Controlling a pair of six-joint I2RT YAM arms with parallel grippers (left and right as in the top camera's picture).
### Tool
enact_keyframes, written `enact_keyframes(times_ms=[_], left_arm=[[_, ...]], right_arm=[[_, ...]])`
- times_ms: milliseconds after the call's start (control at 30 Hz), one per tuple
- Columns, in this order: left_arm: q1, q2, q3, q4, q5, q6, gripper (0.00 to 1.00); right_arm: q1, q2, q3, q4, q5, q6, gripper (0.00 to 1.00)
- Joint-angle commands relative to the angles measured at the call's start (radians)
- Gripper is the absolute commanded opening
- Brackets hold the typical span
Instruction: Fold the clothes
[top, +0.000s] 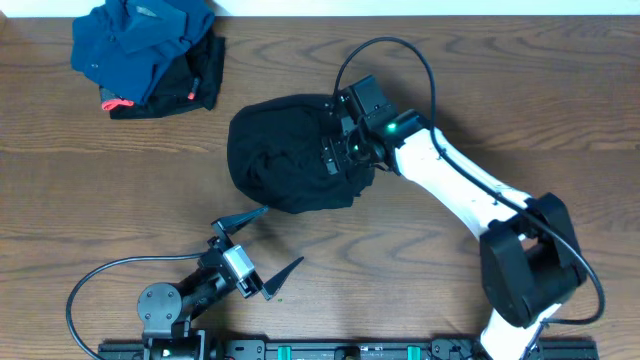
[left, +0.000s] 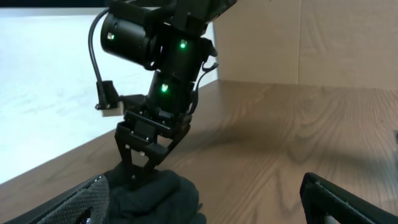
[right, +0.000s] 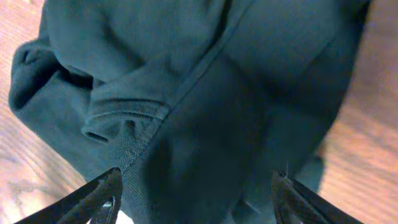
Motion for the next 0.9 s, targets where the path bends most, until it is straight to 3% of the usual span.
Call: enact_keyframes(times_ms=[0, 200, 867], left_arm=[[0.004, 0.0, -0.003, -0.007, 0.017, -0.008, 0.98], [0.004, 0.0, -0.003, -0.009, 0.017, -0.008, 0.98], [0.004, 0.0, -0.003, -0.032, 0.017, -0.008, 0.98]], right_arm=[[-0.009, 0.012, 0.005, 0.001, -0.067, 0.051, 0.72], [-0.008, 0.016, 0.003, -0.021, -0.069, 0.135, 0.62], [0.012, 0.072, 0.003, -0.043, -0.069, 0.257, 0.64]])
